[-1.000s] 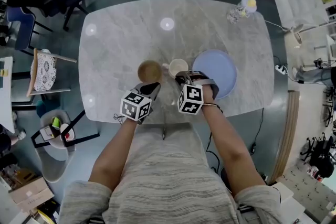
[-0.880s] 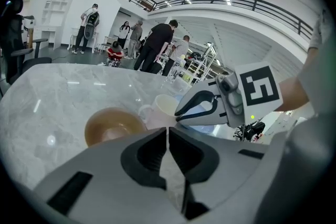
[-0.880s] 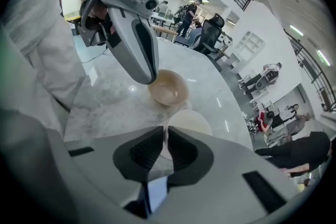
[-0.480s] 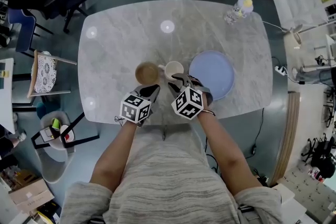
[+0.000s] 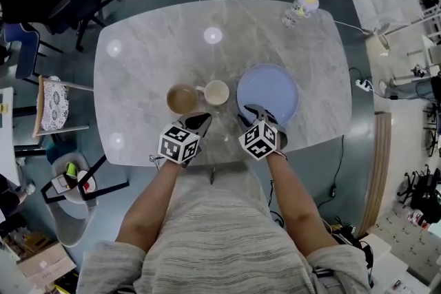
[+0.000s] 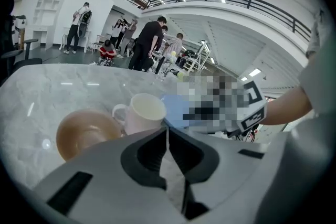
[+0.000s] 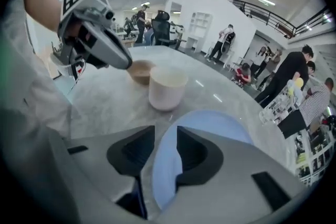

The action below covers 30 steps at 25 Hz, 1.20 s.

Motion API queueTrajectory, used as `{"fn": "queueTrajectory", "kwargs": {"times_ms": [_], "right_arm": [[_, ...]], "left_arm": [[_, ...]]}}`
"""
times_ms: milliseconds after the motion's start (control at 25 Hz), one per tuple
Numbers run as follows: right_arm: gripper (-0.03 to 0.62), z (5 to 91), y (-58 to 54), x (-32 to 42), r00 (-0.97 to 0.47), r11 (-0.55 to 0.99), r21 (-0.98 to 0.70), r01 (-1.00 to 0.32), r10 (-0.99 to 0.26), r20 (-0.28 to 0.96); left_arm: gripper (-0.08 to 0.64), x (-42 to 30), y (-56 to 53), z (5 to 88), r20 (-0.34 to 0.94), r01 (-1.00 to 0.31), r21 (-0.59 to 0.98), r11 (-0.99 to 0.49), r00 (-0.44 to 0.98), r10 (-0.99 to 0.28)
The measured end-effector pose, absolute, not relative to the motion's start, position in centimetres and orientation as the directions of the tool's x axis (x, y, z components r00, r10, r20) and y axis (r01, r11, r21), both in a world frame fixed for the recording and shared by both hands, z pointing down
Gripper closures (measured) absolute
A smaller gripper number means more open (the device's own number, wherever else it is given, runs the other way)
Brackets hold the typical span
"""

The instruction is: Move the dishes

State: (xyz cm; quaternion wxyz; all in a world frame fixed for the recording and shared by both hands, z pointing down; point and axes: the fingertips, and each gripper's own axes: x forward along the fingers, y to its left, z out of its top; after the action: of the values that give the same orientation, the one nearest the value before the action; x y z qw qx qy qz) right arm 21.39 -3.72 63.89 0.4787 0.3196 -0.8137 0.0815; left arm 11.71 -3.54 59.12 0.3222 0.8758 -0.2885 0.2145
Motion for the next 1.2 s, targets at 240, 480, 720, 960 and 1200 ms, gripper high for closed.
{"fn": "queueTrajectory", "kwargs": {"times_ms": [240,480,720,960,1200], "right_arm": [[0.456,68.0,-2.3,23.0,-0.236,0.815,0.188,-0.548,-0.367,0.9],[0.515,68.8,-1.9,22.8,-0.237,0.861,0.191,-0.472,-0.332,0.913],[0.511,68.6,-2.4,22.2,-0.295,0.923,0.189,-0.336,-0.294,0.909],[0.525,68.5,-3.2,22.1,-0.316,0.951,0.193,-0.242,-0.265,0.911],[0.534,68.4,-3.0,22.5,-0.32,0.939,0.178,-0.293,-0.272,0.907]], "left_arm": [[0.529,12.4,-3.5,59.4,0.575,-0.641,0.434,-0.633,0.738,-0.353],[0.529,11.9,-3.5,59.6,0.589,-0.659,0.428,-0.619,0.723,-0.363],[0.529,11.9,-3.5,59.8,0.596,-0.669,0.425,-0.61,0.714,-0.368],[0.529,11.9,-3.3,59.9,0.598,-0.678,0.429,-0.597,0.709,-0.375],[0.529,12.5,-3.1,60.0,0.592,-0.688,0.432,-0.583,0.704,-0.393]]}}
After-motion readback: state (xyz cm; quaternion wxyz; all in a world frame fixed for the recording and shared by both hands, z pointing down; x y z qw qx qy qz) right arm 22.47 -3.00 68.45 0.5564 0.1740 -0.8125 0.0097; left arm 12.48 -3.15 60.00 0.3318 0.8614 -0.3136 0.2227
